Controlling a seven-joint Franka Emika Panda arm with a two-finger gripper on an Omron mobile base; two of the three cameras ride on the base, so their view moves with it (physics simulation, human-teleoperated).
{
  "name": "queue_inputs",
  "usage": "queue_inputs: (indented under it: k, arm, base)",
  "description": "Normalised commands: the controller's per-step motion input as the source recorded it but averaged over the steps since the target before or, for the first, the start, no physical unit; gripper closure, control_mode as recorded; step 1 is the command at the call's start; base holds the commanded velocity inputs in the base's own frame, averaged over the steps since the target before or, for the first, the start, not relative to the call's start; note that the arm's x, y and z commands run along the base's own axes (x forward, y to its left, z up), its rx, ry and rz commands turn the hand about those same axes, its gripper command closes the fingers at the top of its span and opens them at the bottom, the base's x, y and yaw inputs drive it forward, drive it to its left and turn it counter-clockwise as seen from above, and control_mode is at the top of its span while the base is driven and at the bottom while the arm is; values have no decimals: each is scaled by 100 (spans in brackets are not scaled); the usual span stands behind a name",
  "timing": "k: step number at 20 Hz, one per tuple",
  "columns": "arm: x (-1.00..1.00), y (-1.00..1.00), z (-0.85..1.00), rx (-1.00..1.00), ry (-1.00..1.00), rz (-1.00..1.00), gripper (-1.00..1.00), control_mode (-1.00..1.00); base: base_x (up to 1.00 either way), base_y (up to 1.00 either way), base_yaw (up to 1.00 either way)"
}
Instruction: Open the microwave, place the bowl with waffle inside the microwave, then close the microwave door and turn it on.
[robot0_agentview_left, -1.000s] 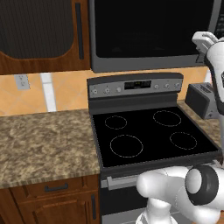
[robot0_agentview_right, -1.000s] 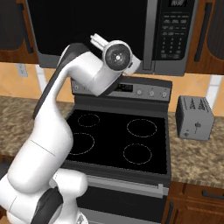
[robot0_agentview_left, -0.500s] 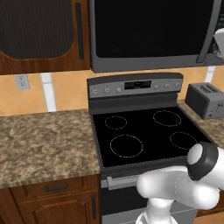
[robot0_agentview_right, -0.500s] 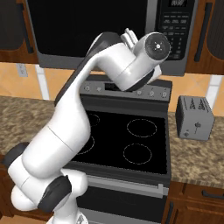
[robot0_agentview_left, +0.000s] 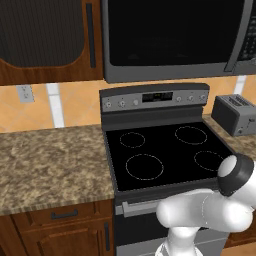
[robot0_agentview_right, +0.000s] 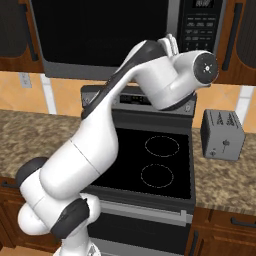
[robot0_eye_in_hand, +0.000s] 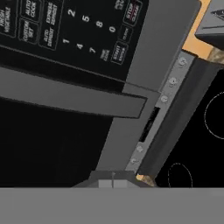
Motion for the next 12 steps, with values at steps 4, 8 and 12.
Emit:
queue_inputs:
  k: [4, 8, 12]
  arm:
    - [12, -5, 0, 22, -16, -9, 100, -100]
    - [13, -11, -1, 20, -14, -11, 100, -100]
    - [16, -13, -6, 6, -4, -12, 100, -100]
  base:
    - [0, 0, 0]
    - [0, 0, 0]
    - [0, 0, 0]
